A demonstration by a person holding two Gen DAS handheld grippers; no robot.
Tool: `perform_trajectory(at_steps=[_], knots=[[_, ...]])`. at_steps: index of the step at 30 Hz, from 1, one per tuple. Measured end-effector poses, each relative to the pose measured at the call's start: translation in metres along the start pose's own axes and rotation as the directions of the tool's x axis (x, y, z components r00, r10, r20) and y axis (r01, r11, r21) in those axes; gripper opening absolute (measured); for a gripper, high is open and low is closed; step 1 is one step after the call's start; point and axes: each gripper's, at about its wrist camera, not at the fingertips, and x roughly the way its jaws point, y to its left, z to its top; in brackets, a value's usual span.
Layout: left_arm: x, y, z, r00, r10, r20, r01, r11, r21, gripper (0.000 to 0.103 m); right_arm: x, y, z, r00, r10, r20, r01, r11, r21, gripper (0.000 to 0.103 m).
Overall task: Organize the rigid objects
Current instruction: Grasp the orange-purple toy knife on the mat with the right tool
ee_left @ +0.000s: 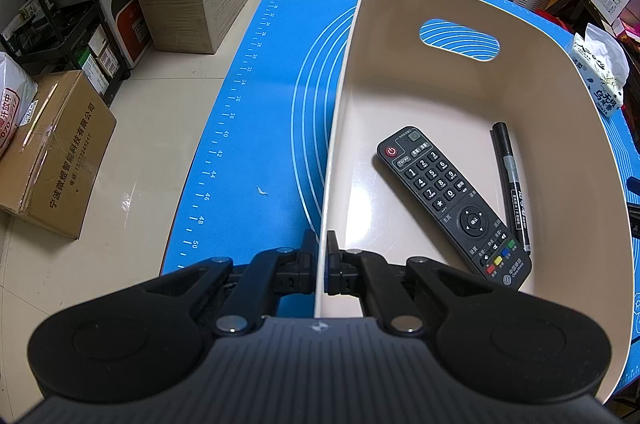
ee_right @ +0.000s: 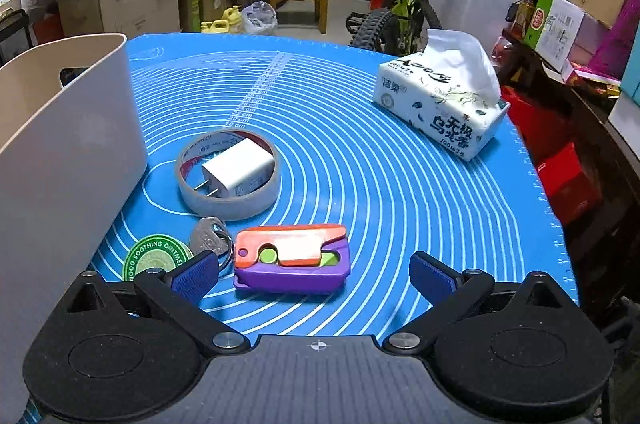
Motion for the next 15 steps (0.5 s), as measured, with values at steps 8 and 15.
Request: perform_trajectory(at_steps=[8, 15], knots=[[0.0, 0.0, 0.0, 1.0, -0.001, 0.0, 0.001, 1.0, -0.001, 0.005, 0.022, 0.0, -0.004, 0.999, -0.016, -0.042, 0.016, 1.0, 0.004, 0.101], [0.0, 0.0, 0.0, 1.0, -0.001, 0.0, 0.001, 1.0, -0.001, 0.006, 0.027, -0.004, -0.006, 1.0, 0.0, -0.02, 0.0, 1.0, 0.023, 0.101]])
